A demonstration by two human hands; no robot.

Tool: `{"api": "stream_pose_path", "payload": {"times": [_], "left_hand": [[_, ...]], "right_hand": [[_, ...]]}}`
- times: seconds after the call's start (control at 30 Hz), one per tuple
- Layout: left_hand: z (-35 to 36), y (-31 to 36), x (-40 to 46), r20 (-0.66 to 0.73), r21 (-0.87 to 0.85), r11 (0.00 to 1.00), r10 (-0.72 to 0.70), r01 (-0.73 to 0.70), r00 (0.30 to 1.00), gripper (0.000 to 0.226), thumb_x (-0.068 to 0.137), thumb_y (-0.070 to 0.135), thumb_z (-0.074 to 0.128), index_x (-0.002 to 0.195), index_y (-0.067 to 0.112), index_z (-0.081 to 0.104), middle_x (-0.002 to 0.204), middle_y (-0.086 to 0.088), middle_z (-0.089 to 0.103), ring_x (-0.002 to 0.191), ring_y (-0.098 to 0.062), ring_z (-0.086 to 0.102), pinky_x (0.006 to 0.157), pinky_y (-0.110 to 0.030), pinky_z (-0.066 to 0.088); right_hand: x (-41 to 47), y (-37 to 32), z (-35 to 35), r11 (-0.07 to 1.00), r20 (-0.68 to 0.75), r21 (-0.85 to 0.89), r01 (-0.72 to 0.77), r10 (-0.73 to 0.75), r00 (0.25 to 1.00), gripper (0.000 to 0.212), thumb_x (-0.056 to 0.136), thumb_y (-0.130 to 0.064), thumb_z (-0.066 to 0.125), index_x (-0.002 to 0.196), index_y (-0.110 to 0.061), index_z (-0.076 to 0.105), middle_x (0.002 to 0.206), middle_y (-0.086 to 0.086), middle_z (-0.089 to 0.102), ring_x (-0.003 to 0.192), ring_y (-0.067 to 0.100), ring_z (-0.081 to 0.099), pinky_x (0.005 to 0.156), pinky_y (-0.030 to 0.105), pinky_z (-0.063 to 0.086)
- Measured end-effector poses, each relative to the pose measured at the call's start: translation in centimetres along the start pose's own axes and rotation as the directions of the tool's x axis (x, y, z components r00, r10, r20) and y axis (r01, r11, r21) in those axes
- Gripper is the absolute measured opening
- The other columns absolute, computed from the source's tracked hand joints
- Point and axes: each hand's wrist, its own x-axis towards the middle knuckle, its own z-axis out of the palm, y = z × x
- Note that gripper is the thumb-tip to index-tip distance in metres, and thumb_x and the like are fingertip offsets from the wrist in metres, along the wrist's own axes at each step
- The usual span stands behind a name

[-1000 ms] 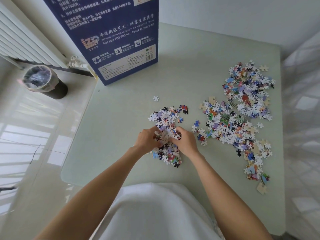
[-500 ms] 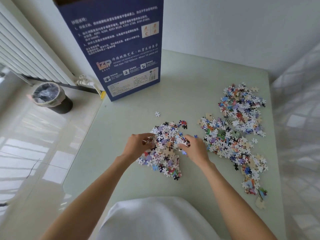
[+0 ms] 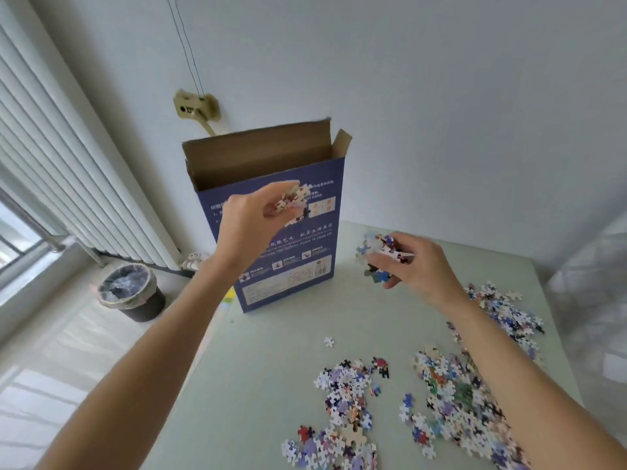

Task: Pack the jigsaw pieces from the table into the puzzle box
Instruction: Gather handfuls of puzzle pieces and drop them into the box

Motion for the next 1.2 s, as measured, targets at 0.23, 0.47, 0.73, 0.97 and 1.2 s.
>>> {"api": "stream_pose_path", "payload": {"times": [0.23, 0.47, 0.73, 0.97, 1.2], "left_hand": [[-2.1, -4.2, 8.8, -0.069, 0.263, 0.961, 0.107, -0.085, 0.992, 0.032, 0.084, 0.028, 0.066, 0.114, 0.018, 0.065, 0.091, -0.007, 0.073, 0.076, -0.026, 0.069, 0.072, -0.039, 0.056], [-2.5, -7.5, 10.2, 0.287, 0.444, 0.896, -0.171, 0.027, 0.943, 0.030, 0.088, 0.033, 0.060, 0.117, 0.026, 0.060, 0.107, -0.007, 0.068, 0.097, -0.031, 0.062, 0.081, -0.038, 0.050], [-3.0, -7.5, 9.5, 0.317, 0.432, 0.901, -0.200, 0.047, 0.927, 0.023, 0.086, 0.042, 0.059, 0.106, 0.032, 0.064, 0.089, 0.012, 0.068, 0.084, -0.013, 0.063, 0.074, -0.034, 0.054], [-3.7, -7.2, 8.1, 0.228, 0.368, 0.928, -0.140, 0.048, 0.964, 0.010, 0.083, 0.033, 0.065, 0.093, 0.033, 0.069, 0.074, 0.017, 0.063, 0.073, -0.005, 0.062, 0.069, -0.026, 0.052], [-3.5, -7.2, 7.5, 0.176, 0.380, 0.925, -0.081, 0.008, 0.981, 0.012, 0.085, 0.027, 0.062, 0.093, 0.030, 0.070, 0.078, 0.014, 0.067, 0.073, -0.008, 0.063, 0.068, -0.027, 0.051]], "right_hand": [[10.2, -5.0, -0.4, 0.970, -0.012, -0.127, 0.208, -0.212, 0.977, 0.022, 0.082, -0.027, 0.068, 0.097, -0.012, 0.062, 0.090, -0.009, 0.065, 0.071, 0.003, 0.065, 0.054, 0.028, 0.058], [18.3, -8.5, 2.1, 0.854, 0.054, -0.343, 0.392, -0.399, 0.915, 0.016, 0.083, -0.027, 0.068, 0.078, -0.017, 0.056, 0.078, 0.003, 0.064, 0.064, 0.016, 0.066, 0.046, 0.024, 0.052], [21.8, -8.6, 6.3, 0.561, 0.318, -0.641, 0.524, -0.428, 0.846, 0.029, 0.087, -0.028, 0.063, 0.111, -0.013, 0.063, 0.103, 0.005, 0.061, 0.090, 0.020, 0.056, 0.070, 0.029, 0.035], [22.5, -8.6, 7.9, 0.541, 0.404, -0.648, 0.536, -0.353, 0.844, 0.031, 0.082, -0.034, 0.068, 0.109, -0.022, 0.061, 0.101, 0.004, 0.067, 0.086, 0.020, 0.060, 0.071, 0.031, 0.044], [22.2, -8.6, 8.2, 0.575, 0.385, -0.622, 0.531, -0.366, 0.848, 0.017, 0.083, -0.033, 0.066, 0.093, -0.020, 0.069, 0.094, 0.000, 0.069, 0.082, 0.017, 0.060, 0.075, 0.035, 0.049]]}}
